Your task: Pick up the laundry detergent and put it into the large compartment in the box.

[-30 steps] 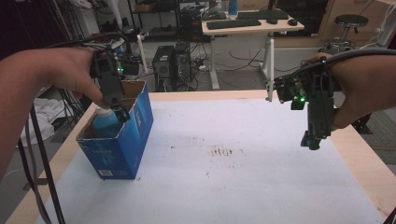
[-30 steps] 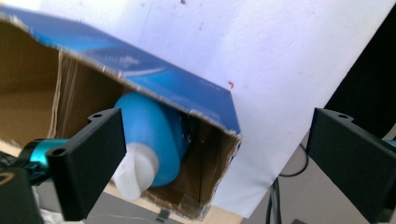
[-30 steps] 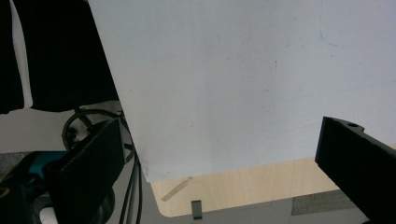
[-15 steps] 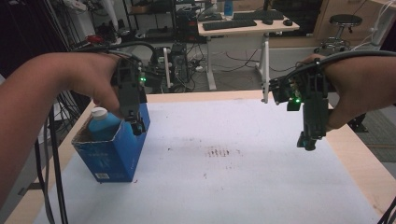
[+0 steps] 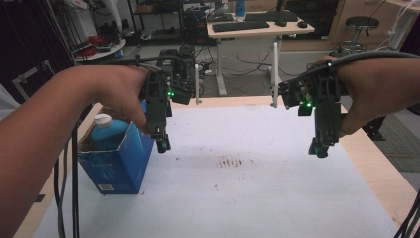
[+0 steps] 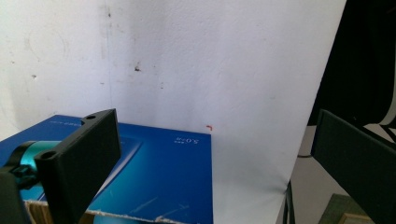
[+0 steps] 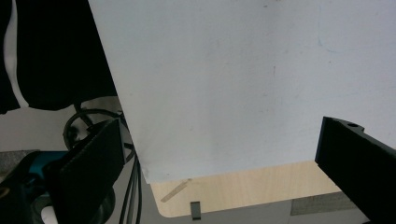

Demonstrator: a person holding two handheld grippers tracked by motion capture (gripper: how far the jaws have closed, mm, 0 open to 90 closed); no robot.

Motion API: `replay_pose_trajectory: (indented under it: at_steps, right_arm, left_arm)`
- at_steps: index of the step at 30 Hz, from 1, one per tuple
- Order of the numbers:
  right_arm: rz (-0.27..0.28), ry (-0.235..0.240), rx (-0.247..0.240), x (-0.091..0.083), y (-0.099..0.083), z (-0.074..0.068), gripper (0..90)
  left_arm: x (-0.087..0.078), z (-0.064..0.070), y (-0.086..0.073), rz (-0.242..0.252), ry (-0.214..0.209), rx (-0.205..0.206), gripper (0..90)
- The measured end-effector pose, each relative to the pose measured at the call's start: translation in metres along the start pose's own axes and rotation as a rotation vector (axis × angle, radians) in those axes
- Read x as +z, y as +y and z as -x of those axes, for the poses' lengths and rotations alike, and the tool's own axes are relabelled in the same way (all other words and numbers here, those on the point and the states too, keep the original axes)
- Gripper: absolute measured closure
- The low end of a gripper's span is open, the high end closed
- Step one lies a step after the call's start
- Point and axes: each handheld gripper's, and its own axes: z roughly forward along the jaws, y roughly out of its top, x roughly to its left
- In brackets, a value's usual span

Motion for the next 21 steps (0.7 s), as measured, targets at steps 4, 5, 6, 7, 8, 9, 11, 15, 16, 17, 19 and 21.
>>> replay_pose_trajectory:
  at_steps: [4,5,6,7,8,9,11,15,16,17,19,21]
  right_arm:
    - [-0.005,-0.007,-0.008,-0.002,0.0,-0.001,0.7]
    - [-0.004,-0.007,-0.009,-0.003,0.0,0.0,0.7]
    - [-0.007,-0.009,-0.007,-0.004,-0.001,0.0,0.7]
    - [-0.008,-0.009,-0.004,-0.005,-0.001,0.0,0.7]
    - [-0.002,-0.01,-0.005,-0.006,-0.001,0.001,0.7]
    - [-0.003,-0.012,-0.003,-0.006,-0.001,0.001,0.7]
    - [0.0,-0.012,-0.006,-0.006,-0.001,0.001,0.7]
    - [-0.007,-0.011,-0.011,-0.004,0.001,0.002,0.7]
    - [-0.005,-0.011,-0.009,-0.004,0.001,0.002,0.7]
    - [-0.006,-0.011,-0.011,-0.004,0.002,0.002,0.7]
    - [-0.005,-0.011,-0.007,-0.004,0.002,0.002,0.7]
    - [-0.004,-0.011,-0.009,-0.004,0.002,0.002,0.7]
  left_arm:
    - [0.013,-0.003,0.002,0.022,-0.028,-0.01,1.7]
    - [0.016,-0.004,0.003,0.014,-0.035,-0.007,1.7]
    - [0.019,-0.005,0.003,0.009,-0.039,-0.011,1.7]
    - [0.021,-0.005,0.003,0.001,-0.04,-0.008,1.7]
    - [0.023,-0.005,0.004,-0.004,-0.038,-0.011,1.7]
    - [0.023,-0.005,0.003,0.0,-0.036,-0.012,1.6]
    - [0.021,-0.006,0.003,0.009,-0.04,-0.015,1.7]
    - [0.02,-0.005,0.002,0.013,-0.039,-0.015,1.7]
    - [0.02,-0.005,0.001,0.014,-0.037,-0.015,1.7]
    - [0.019,-0.005,0.001,0.014,-0.038,-0.016,1.7]
    - [0.019,-0.006,0.001,0.015,-0.041,-0.014,1.7]
    - [0.019,-0.006,0.0,0.023,-0.043,-0.02,1.7]
